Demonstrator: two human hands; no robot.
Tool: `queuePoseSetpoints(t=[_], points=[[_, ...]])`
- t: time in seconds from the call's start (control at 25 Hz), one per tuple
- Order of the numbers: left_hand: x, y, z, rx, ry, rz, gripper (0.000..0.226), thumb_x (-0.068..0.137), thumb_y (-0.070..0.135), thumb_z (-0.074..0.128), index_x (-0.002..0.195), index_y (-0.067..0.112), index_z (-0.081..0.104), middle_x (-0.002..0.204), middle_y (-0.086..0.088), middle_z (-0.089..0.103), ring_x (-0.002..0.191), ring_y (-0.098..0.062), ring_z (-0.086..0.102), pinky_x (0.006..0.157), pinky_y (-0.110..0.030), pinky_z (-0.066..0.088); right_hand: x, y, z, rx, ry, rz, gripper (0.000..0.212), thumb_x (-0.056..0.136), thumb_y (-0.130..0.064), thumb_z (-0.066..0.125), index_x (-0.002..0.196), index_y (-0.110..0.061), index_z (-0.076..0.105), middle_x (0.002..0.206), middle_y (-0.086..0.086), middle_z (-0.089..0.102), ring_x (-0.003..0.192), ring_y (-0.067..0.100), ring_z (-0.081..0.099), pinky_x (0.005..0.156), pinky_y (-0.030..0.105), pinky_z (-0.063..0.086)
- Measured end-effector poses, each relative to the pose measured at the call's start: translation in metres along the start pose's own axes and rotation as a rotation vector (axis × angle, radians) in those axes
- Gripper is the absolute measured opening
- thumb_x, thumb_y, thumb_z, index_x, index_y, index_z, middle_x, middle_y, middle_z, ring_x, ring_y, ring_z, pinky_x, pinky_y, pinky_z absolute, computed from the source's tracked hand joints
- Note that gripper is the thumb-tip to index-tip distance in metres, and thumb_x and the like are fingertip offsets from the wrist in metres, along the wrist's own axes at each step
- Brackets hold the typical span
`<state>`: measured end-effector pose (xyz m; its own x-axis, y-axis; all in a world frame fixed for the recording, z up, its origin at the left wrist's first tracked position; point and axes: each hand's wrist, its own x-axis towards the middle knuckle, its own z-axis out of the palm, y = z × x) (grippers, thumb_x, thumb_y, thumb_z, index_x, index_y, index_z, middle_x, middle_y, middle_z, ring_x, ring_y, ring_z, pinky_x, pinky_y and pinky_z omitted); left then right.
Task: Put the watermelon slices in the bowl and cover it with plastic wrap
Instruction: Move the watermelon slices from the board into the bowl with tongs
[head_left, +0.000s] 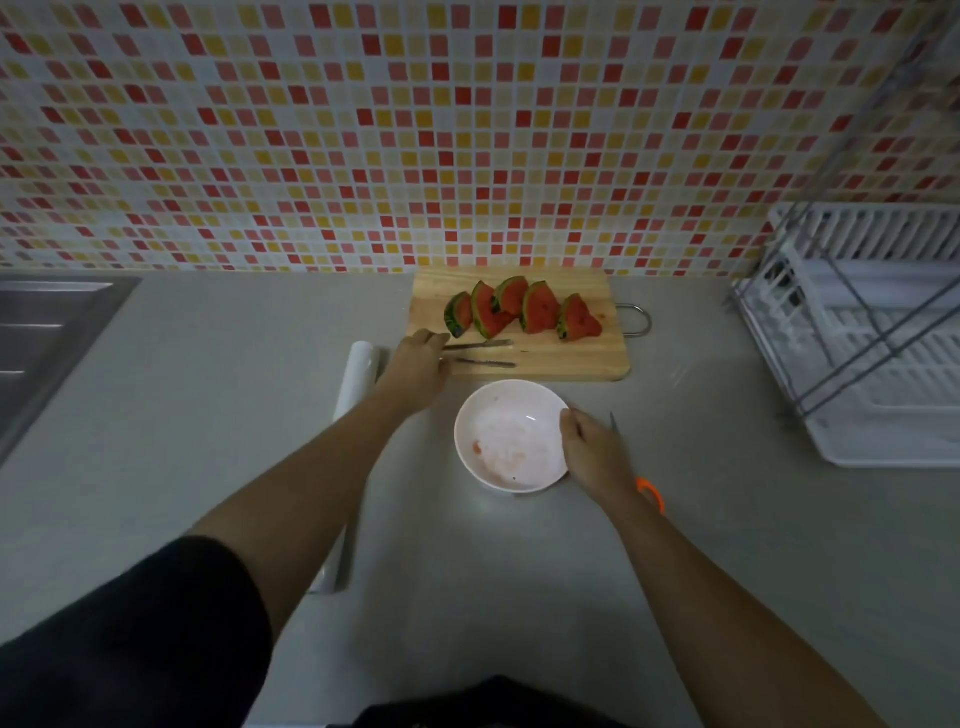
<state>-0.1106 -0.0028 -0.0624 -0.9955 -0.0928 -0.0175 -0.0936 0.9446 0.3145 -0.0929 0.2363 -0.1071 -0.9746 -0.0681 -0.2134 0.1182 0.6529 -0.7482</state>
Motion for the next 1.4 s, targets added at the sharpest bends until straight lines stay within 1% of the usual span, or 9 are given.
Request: queuePoseSetpoints(t=[0.08, 0.2, 0.44, 0.56, 0.68, 0.88, 0.96, 1.2, 1.4], points=[[0.022, -0.010, 0.003, 0.171, -0.139, 0.059, 0.048, 0.096, 0.021, 0.047, 0.141, 0.007, 0.040, 0.143, -0.018, 0.043, 0.126, -0.038, 0.041, 0.100, -0.042, 0.035, 0.003, 0.000, 0.002, 0.014, 0.034, -0.002, 0.038, 0.095, -0.034, 0.035, 0.062, -0.018, 0.048, 0.067, 0.002, 0.054, 0.075, 0.027, 0.053, 0.064, 0.030, 0.031], [0.039, -0.020, 0.013, 0.372, -0.255, 0.087, 0.049, 0.097, 0.032, 0.046, 0.140, 0.010, 0.039, 0.139, -0.015, 0.044, 0.125, -0.035, 0.040, 0.097, -0.048, 0.041, 0.010, 0.003, 0.003, -0.015, 0.040, -0.026, 0.038, 0.095, -0.034, 0.034, 0.063, -0.019, 0.047, 0.064, 0.000, 0.052, 0.069, 0.024, 0.050, 0.062, 0.030, 0.030], [0.041, -0.029, 0.028, 0.397, -0.154, 0.089, 0.040, 0.095, 0.040, 0.046, 0.122, 0.012, 0.047, 0.128, -0.012, 0.053, 0.119, -0.033, 0.042, 0.091, -0.045, 0.036, 0.015, 0.002, 0.004, -0.006, 0.017, -0.046, 0.036, 0.096, -0.033, 0.033, 0.069, -0.018, 0.052, 0.073, 0.007, 0.058, 0.076, 0.028, 0.054, 0.066, 0.031, 0.033], [0.039, -0.026, 0.018, 0.048, -0.145, 0.044, 0.039, 0.095, 0.041, 0.048, 0.118, 0.009, 0.047, 0.116, -0.017, 0.060, 0.108, -0.033, 0.051, 0.088, -0.043, 0.038, 0.014, 0.000, 0.003, -0.007, 0.030, -0.052, 0.035, 0.096, -0.033, 0.033, 0.073, -0.017, 0.054, 0.086, 0.016, 0.066, 0.082, 0.031, 0.057, 0.068, 0.030, 0.034], [0.048, -0.006, 0.000, -0.332, -0.195, 0.098, 0.035, 0.095, 0.032, 0.053, 0.118, 0.005, 0.053, 0.106, -0.015, 0.062, 0.089, -0.022, 0.054, 0.072, -0.026, 0.034, 0.014, 0.002, 0.005, 0.009, 0.053, -0.052, 0.039, 0.097, -0.033, 0.032, 0.078, -0.012, 0.060, 0.084, 0.013, 0.066, 0.081, 0.027, 0.056, 0.068, 0.029, 0.032], [0.080, 0.043, -0.006, -0.455, -0.513, -0.057, 0.032, 0.096, 0.036, 0.051, 0.084, 0.008, 0.060, 0.076, -0.005, 0.052, 0.054, -0.015, 0.039, 0.053, -0.025, 0.033, 0.012, 0.002, 0.005, 0.023, 0.067, -0.086, 0.039, 0.097, -0.030, 0.033, 0.069, -0.013, 0.052, 0.073, 0.009, 0.060, 0.075, 0.028, 0.056, 0.066, 0.028, 0.032], [0.087, 0.054, 0.002, -0.485, -0.510, -0.131, 0.035, 0.094, 0.034, 0.054, 0.071, 0.007, 0.054, 0.070, -0.006, 0.052, 0.050, -0.016, 0.034, 0.052, -0.027, 0.030, 0.012, 0.002, 0.004, 0.017, 0.070, -0.087, 0.037, 0.097, -0.030, 0.033, 0.069, -0.013, 0.051, 0.079, 0.015, 0.064, 0.078, 0.029, 0.057, 0.066, 0.027, 0.032], [0.098, 0.069, 0.029, -0.797, -0.410, -0.378, 0.020, 0.092, 0.014, 0.053, 0.075, 0.004, 0.058, 0.072, -0.012, 0.057, 0.047, -0.015, 0.032, 0.047, -0.026, 0.023, 0.012, 0.001, 0.004, 0.030, 0.051, -0.038, 0.042, 0.097, -0.033, 0.030, 0.067, -0.014, 0.050, 0.069, 0.005, 0.057, 0.073, 0.025, 0.054, 0.066, 0.029, 0.033], [0.080, 0.033, -0.003, -0.878, -0.354, -0.192, 0.016, 0.089, 0.013, 0.062, 0.079, 0.004, 0.070, 0.052, 0.003, 0.054, 0.043, -0.010, 0.031, 0.040, -0.020, 0.027, 0.013, 0.002, 0.006, 0.048, 0.068, -0.021, 0.046, 0.098, -0.032, 0.028, 0.086, -0.004, 0.063, 0.088, 0.014, 0.066, 0.084, 0.025, 0.057, 0.072, 0.027, 0.033]])
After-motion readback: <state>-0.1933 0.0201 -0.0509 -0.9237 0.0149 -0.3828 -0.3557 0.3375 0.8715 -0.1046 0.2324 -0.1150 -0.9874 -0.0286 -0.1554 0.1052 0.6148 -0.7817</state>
